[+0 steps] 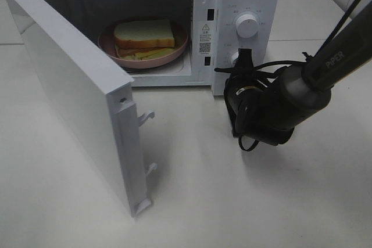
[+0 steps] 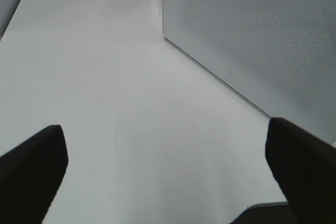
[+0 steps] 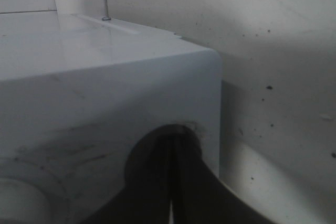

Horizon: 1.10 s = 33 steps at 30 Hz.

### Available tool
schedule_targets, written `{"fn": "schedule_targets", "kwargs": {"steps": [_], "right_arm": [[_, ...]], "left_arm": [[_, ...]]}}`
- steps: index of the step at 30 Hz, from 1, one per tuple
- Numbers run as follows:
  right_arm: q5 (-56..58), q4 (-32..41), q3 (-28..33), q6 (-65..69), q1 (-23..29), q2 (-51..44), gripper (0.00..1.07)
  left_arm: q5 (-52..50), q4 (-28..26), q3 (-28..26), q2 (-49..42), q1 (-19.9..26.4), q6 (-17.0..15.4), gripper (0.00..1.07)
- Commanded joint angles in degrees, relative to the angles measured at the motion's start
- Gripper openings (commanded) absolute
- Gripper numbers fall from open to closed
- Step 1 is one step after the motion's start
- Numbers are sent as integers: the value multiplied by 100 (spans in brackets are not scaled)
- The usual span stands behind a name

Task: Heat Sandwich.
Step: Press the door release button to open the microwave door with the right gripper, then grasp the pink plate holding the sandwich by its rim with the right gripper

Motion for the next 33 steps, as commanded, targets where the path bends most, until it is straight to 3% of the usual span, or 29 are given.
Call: {"fn": "schedule_targets", "kwargs": {"steps": [1, 20, 33], "right_arm": [[-716, -762, -367, -69, -264, -172, 0], [1123, -1071, 997, -229, -178, -1289, 0], [2859, -1100, 1312, -2252, -178, -2372, 1]], "left_arm": [[-80, 17, 6, -92, -34, 17, 98], [-80, 17, 6, -92, -34, 17, 98], [-80, 17, 6, -92, -34, 17, 98]]}}
